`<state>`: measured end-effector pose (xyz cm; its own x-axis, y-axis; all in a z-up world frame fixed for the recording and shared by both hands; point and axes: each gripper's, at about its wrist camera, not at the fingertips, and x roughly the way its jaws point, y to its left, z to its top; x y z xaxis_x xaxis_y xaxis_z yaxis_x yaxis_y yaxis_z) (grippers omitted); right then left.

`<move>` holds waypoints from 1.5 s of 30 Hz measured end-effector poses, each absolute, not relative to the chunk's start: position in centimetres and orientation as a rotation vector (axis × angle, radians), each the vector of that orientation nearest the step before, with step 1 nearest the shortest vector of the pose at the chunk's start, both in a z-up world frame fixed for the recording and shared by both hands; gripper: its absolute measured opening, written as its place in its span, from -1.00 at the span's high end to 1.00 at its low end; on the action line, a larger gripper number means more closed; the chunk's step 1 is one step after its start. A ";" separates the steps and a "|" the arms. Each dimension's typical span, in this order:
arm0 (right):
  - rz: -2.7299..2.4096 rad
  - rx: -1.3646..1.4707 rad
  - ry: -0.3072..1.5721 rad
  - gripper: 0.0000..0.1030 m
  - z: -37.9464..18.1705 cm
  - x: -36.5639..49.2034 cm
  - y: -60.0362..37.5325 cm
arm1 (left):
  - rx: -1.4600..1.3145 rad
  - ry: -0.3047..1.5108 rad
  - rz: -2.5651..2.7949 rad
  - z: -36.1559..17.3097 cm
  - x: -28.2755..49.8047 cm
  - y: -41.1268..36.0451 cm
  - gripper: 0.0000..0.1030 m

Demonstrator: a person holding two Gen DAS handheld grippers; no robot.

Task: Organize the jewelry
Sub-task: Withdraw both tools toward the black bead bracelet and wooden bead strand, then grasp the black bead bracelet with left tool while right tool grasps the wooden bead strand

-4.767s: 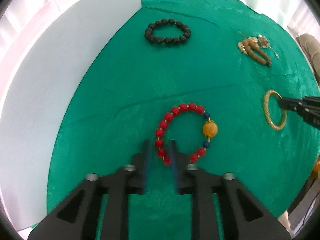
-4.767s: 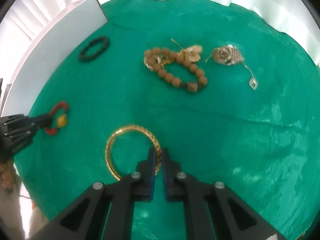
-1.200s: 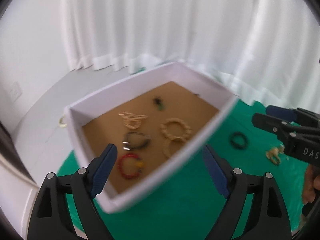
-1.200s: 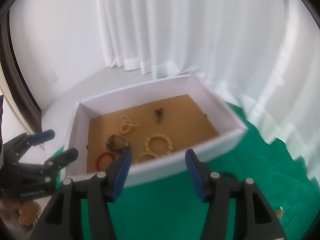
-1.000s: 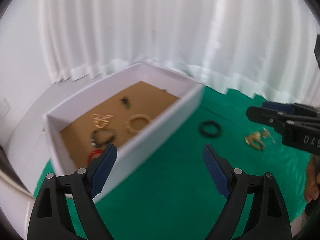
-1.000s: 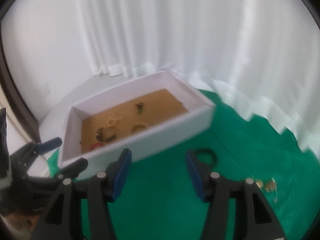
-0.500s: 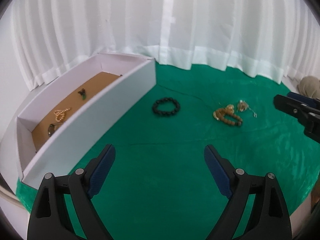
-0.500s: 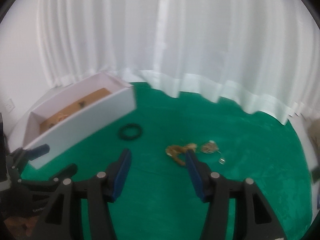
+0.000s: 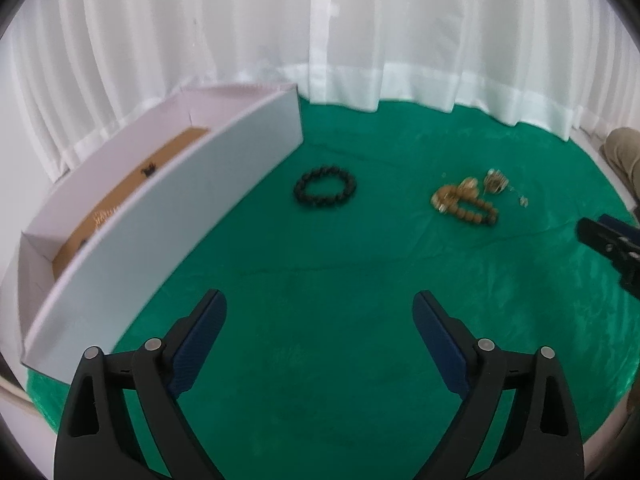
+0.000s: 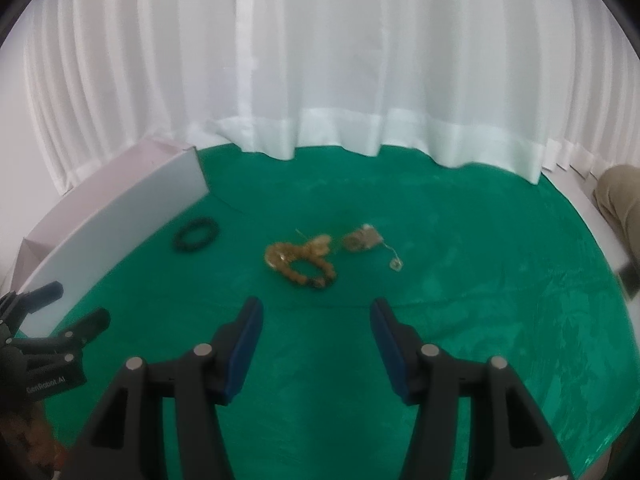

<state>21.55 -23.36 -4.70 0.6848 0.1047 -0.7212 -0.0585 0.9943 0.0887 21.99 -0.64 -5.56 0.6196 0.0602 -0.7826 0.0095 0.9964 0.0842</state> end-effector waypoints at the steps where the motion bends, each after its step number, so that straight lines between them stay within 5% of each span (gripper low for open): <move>1: 0.087 0.064 0.817 -0.10 -5.2 21.4 -23.5 | 0.080 0.912 0.029 -6.2 22.1 -0.4 -0.84; 19: 0.170 0.132 0.964 -0.10 -10.8 22.0 -23.4 | 0.034 1.046 -0.050 -10.5 24.4 1.3 -0.84; 35: 0.195 0.197 1.026 -0.10 -10.5 30.5 -25.2 | -0.051 1.082 0.037 -9.6 38.1 4.2 -0.82; 42: 0.155 0.068 1.041 -0.08 -13.0 35.8 -22.5 | -0.035 1.102 0.127 -12.9 41.3 4.1 -0.59; 45: 0.148 -0.015 1.065 0.32 -14.6 36.8 -21.5 | -0.050 1.075 0.112 -13.3 41.2 4.4 -0.24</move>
